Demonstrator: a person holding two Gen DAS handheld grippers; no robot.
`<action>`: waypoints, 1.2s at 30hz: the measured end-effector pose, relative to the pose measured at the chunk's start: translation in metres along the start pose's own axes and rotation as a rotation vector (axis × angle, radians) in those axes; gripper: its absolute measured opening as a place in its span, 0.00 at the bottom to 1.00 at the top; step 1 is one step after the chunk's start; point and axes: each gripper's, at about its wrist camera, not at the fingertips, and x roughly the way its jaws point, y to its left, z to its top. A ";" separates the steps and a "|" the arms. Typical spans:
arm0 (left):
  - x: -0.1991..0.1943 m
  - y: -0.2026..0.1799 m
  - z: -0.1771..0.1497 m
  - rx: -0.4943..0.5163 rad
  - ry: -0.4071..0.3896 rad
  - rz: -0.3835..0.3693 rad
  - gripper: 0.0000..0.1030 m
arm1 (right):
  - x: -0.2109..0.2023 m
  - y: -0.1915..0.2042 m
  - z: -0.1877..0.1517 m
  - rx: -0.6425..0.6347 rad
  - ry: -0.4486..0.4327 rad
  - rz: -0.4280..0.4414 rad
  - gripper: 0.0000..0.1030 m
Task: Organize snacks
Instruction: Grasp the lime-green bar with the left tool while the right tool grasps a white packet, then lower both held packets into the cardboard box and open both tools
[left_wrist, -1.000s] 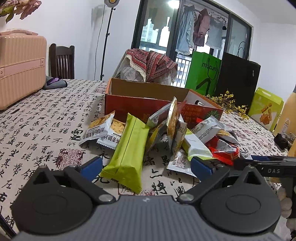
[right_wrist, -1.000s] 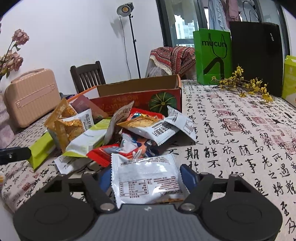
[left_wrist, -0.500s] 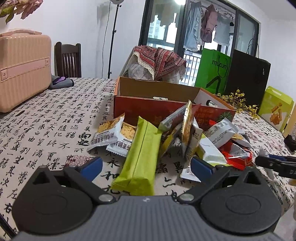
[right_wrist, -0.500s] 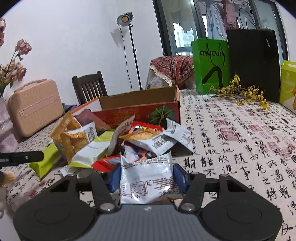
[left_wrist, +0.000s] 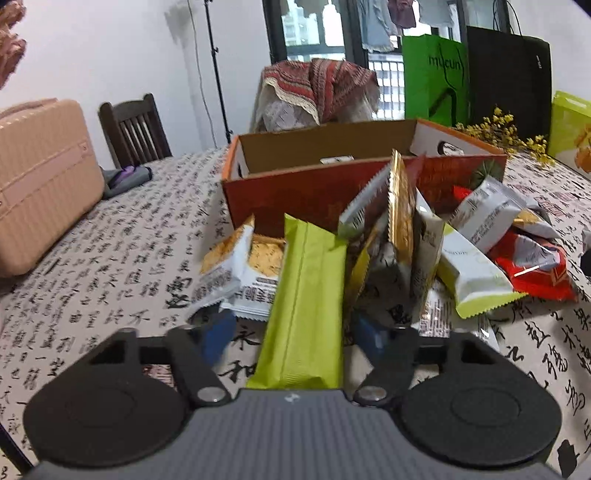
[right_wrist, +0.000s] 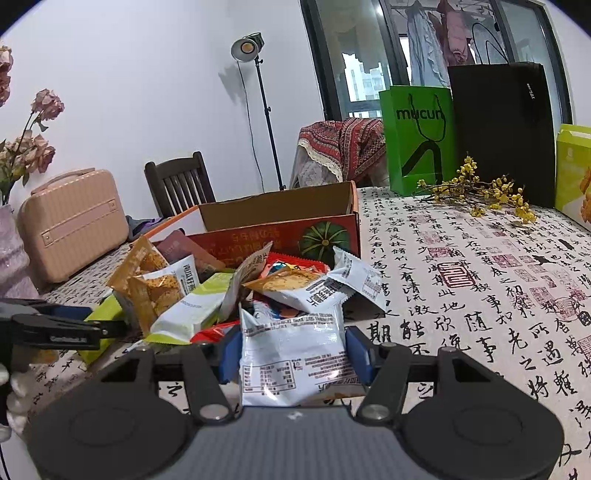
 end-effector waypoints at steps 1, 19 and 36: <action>0.001 0.000 -0.001 0.000 0.006 -0.014 0.47 | 0.000 0.001 0.000 0.000 0.001 0.001 0.57; -0.042 0.026 0.002 -0.082 -0.132 -0.074 0.39 | 0.002 0.006 0.005 -0.003 -0.007 -0.005 0.57; -0.031 0.031 0.088 -0.183 -0.262 -0.112 0.39 | 0.038 0.026 0.089 -0.065 -0.155 -0.010 0.57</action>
